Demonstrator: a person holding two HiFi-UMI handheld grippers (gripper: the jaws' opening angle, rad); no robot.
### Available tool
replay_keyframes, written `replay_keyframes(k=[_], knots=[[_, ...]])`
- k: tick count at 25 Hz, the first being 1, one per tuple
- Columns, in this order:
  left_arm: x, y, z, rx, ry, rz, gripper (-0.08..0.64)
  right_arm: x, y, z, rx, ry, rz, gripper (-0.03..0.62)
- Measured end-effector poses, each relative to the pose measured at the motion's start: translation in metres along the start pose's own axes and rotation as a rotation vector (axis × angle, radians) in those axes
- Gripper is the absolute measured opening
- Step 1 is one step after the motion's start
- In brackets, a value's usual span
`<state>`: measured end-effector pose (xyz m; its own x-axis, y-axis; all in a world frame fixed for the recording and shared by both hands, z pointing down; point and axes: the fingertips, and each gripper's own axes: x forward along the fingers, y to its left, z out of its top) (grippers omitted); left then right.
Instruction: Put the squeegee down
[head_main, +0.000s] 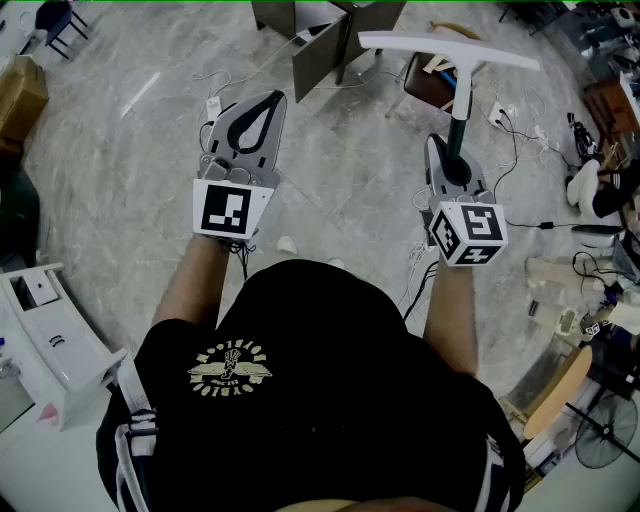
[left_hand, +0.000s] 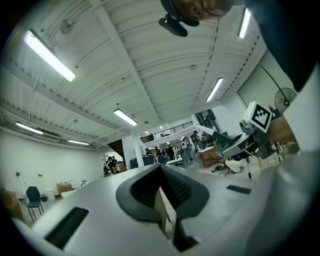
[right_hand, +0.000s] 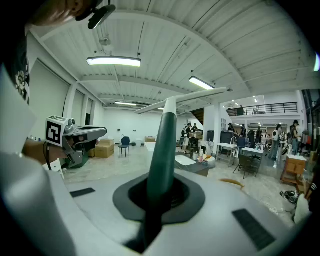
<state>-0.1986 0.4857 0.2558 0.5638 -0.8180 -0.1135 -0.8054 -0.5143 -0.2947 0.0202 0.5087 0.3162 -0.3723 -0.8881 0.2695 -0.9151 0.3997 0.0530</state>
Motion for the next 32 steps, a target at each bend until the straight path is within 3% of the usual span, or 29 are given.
replay_keyframes(k=[6, 13, 22, 32], knots=[[0.002, -0.037, 0.007, -0.102, 0.056, 0.047, 0.023, -0.028, -0.026, -0.01, -0.003, -0.009, 0.047, 0.028], [0.014, -0.055, 0.011, -0.073, 0.063, 0.054, 0.023, -0.025, -0.05, -0.014, 0.029, -0.025, 0.066, 0.028], [0.071, -0.014, -0.022, -0.109, 0.072, 0.013, 0.023, 0.036, -0.07, -0.004, 0.03, -0.007, 0.026, 0.028], [0.151, 0.046, -0.049, -0.09, 0.068, -0.051, 0.023, 0.126, -0.08, 0.021, 0.046, 0.001, 0.033, 0.028]])
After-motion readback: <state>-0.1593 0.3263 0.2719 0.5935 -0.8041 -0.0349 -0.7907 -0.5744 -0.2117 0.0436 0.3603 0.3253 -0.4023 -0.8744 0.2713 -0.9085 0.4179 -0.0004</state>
